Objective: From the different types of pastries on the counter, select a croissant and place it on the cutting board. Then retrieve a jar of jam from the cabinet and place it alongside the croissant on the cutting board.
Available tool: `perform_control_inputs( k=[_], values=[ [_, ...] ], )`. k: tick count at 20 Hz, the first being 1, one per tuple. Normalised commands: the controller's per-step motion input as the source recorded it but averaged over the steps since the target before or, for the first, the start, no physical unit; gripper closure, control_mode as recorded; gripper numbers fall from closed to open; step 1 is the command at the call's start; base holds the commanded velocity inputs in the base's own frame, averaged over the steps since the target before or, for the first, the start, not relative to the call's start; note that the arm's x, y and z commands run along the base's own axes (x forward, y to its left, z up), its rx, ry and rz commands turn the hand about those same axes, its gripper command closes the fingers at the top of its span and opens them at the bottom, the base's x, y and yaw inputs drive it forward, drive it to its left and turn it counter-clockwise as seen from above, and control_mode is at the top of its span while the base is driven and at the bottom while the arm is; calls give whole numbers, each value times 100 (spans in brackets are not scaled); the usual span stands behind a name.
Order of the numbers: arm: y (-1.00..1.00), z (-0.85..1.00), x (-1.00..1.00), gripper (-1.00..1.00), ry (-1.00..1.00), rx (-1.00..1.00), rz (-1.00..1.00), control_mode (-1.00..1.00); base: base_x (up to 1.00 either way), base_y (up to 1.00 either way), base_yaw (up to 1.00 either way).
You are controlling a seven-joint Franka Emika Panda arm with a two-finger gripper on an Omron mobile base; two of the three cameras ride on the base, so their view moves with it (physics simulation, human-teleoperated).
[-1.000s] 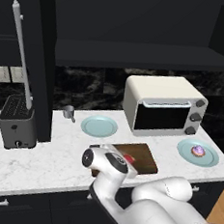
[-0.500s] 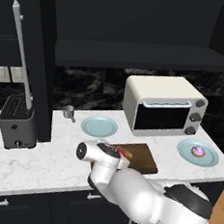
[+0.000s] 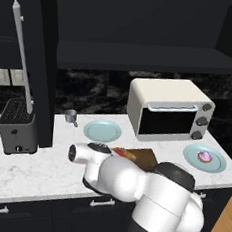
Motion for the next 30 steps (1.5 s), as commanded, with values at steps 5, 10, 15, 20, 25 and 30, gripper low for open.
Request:
perform_control_inputs(
  k=[5, 10, 15, 20, 25, 30],
  values=[
    [19, -6, -48, -100, -9, -6, 0, -100, 0, 0, 0],
    [2, 2, -76, -100, -24, -2, 0, -100, 0, 0, 0],
    [7, 0, -46, -100, -18, -3, 0, -100, 0, 0, 0],
    [11, 0, -34, -100, -16, -4, 0, -100, 0, 0, 0],
    [8, 0, -39, -100, -18, -3, 0, -100, 0, 0, 0],
    [-3, 12, -98, -100, -31, 0, 0, -100, 0, 0, 0]
  ],
)
